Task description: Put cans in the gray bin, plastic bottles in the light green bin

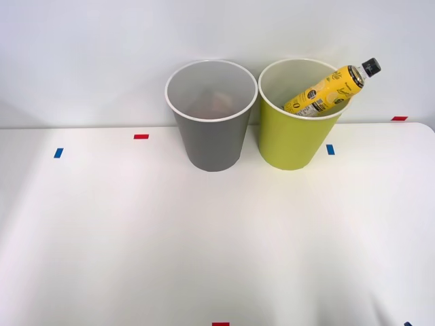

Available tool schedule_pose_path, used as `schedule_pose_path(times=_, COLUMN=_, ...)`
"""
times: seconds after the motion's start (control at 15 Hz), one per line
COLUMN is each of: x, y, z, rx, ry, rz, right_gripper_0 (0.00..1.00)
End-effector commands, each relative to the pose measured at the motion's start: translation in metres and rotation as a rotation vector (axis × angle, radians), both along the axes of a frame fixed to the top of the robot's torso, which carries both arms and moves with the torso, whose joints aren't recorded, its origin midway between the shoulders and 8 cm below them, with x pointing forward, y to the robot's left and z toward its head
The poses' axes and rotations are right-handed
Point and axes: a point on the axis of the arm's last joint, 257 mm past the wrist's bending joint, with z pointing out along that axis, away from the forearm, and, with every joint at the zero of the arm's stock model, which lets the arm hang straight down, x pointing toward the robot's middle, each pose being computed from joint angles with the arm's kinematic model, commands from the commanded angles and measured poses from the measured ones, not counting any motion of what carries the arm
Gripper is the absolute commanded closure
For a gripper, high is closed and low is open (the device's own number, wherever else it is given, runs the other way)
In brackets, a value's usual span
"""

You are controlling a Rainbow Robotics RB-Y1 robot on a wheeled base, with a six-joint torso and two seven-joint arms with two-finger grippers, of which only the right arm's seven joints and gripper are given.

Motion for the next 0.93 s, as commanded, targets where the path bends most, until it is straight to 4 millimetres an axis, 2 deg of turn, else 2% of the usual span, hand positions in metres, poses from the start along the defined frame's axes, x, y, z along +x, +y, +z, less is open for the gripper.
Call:
schedule_pose_path(times=0.07, x=0.0000, y=0.0000, z=0.0000, rx=0.000, ry=0.000, rz=0.000, right_gripper_0=0.00)
schedule_pose_path(times=0.93, x=0.0000, y=0.0000, z=0.0000, rx=0.000, ry=0.000, rz=0.000, right_gripper_0=0.00)
